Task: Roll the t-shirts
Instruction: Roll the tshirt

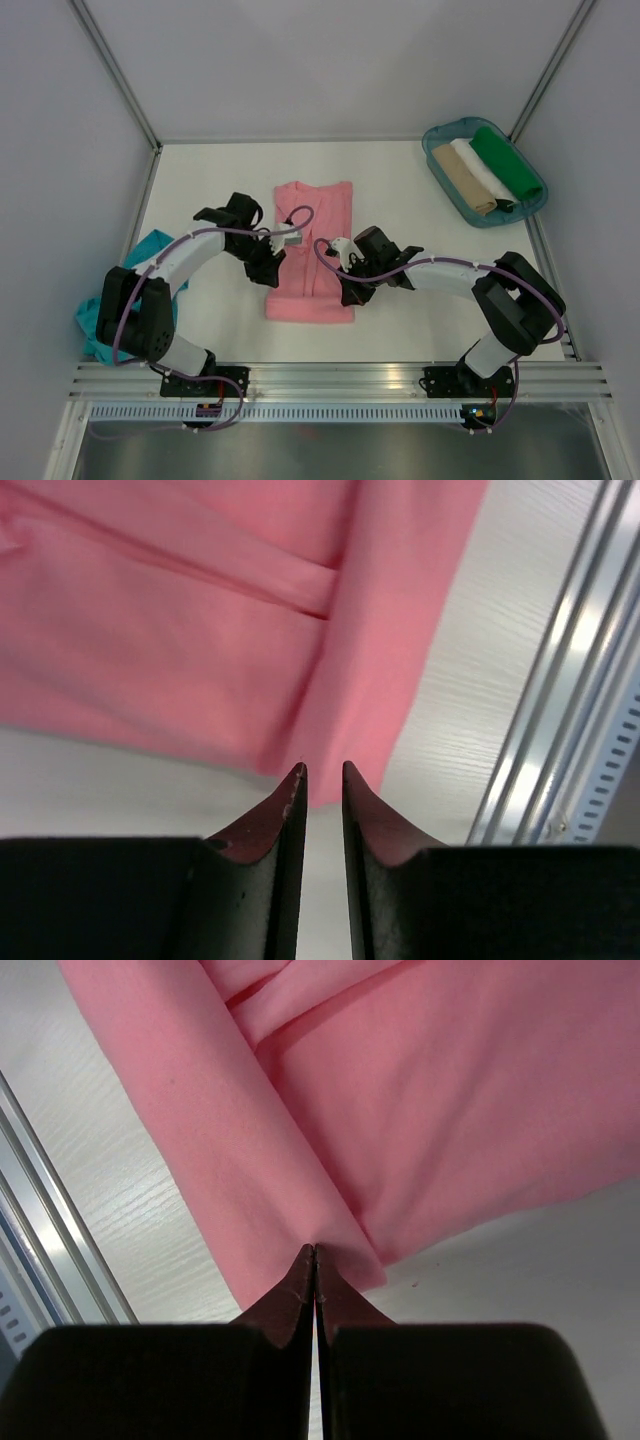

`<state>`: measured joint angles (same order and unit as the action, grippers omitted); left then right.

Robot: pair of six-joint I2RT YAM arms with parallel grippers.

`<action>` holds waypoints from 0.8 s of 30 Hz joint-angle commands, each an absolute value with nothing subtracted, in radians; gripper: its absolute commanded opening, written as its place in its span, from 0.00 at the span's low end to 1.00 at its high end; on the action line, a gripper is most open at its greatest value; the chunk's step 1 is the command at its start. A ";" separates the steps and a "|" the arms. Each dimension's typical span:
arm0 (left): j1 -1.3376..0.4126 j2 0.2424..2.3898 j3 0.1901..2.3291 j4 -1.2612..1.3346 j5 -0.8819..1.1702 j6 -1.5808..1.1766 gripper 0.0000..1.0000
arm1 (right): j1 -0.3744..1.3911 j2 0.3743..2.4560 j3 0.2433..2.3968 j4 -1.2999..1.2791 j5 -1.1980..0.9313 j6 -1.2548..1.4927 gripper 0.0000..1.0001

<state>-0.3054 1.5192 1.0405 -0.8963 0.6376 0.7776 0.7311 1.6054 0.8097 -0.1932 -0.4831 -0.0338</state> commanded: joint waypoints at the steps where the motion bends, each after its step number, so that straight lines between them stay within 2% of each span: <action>1: -0.388 1.437 0.956 -0.913 0.657 0.810 0.25 | 0.732 1.589 0.825 -0.158 -0.476 -0.021 0.00; 10: -0.396 1.558 0.937 -0.795 0.580 0.726 0.24 | 0.733 1.563 0.828 -0.156 -0.465 -0.052 0.02; 12: -0.396 1.572 0.928 -0.785 0.580 0.721 0.24 | 0.733 1.502 0.819 -0.152 -0.422 -0.061 0.06; 15: -0.396 1.589 0.910 -0.769 0.574 0.719 0.24 | 0.742 1.401 0.790 -0.146 -0.379 -0.130 0.17; 19: -0.394 1.605 0.900 -0.749 0.560 0.718 0.24 | 0.856 1.303 0.741 -0.216 -0.255 -0.317 0.28; 24: -0.388 1.615 0.925 -0.744 0.558 0.704 0.24 | 0.992 1.269 0.651 -0.227 -0.102 -0.452 0.31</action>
